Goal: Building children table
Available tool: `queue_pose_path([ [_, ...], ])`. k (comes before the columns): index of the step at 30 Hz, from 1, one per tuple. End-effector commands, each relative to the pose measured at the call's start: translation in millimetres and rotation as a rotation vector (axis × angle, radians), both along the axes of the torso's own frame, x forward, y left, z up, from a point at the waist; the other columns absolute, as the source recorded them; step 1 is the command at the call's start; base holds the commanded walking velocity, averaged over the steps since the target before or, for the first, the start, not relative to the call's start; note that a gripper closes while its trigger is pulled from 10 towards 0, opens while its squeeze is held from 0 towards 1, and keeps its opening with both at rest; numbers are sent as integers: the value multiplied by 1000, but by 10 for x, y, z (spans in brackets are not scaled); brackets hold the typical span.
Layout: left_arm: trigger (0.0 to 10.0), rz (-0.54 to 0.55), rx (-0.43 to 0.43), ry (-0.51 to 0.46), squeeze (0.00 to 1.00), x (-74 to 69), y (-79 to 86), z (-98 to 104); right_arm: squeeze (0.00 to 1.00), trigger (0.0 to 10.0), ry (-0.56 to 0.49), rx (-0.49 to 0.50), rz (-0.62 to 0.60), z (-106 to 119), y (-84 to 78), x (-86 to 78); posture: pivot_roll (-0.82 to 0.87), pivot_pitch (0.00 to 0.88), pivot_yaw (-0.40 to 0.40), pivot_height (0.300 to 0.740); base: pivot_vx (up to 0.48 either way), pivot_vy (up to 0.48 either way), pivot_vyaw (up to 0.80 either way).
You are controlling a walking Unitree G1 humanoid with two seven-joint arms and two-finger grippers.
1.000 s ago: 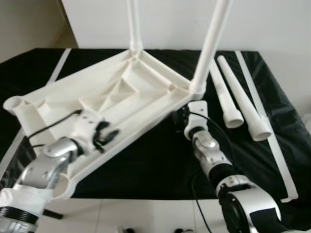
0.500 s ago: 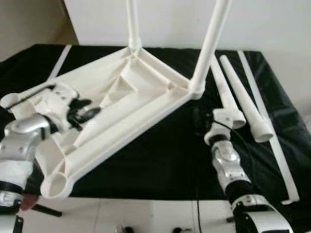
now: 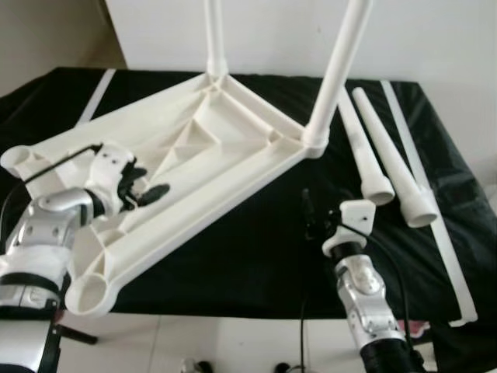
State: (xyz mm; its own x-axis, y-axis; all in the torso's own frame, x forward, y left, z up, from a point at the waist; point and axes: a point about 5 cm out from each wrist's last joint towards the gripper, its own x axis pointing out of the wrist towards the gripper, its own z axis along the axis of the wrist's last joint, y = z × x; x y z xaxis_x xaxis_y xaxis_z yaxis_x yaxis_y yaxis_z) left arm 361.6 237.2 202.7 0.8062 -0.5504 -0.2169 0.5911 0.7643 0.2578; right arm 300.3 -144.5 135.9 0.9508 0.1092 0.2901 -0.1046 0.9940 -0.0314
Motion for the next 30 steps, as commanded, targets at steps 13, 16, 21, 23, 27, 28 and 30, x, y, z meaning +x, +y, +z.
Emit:
queue_pose_path([
  [13, 10000, 211, 178, -80, 0, 105, 197, 27, 0, 10000, 53, 6, -23, 4, -110, -132, -64, 212, 31, 740, 0, 0, 0],
  [16, 10000, 202, 214, -104, 0, 123, 232, 66, 0, 10000, 57, 4, -15, 22, -101, -145, -62, 213, 31, 740, 0, 0, 0],
  [21, 10000, 208, 258, -48, 0, 119, 329, 58, 0, 10000, 55, -1, -9, 60, -100, -167, -71, 217, 40, 740, 0, 0, 0],
  [23, 10000, 215, 287, -42, 0, 100, 384, 53, 0, 10000, 53, 0, -12, 85, -110, -182, -78, 219, 43, 740, 0, 0, 0],
  [27, 10000, 240, 338, -73, 0, 52, 508, 91, 0, 10000, 46, 1, -19, 124, -130, -213, -87, 225, 49, 740, 0, 0, 0],
  [28, 10000, 240, 338, -73, 0, 52, 508, 91, 0, 10000, 46, 1, -19, 124, -130, -213, -87, 225, 49, 740, 0, 0, 0],
  [30, 10000, 270, 347, -87, 0, 27, 589, 138, 0, 10000, 45, 1, -23, 135, -137, -224, -85, 226, 48, 740, 0, 0, 0],
])
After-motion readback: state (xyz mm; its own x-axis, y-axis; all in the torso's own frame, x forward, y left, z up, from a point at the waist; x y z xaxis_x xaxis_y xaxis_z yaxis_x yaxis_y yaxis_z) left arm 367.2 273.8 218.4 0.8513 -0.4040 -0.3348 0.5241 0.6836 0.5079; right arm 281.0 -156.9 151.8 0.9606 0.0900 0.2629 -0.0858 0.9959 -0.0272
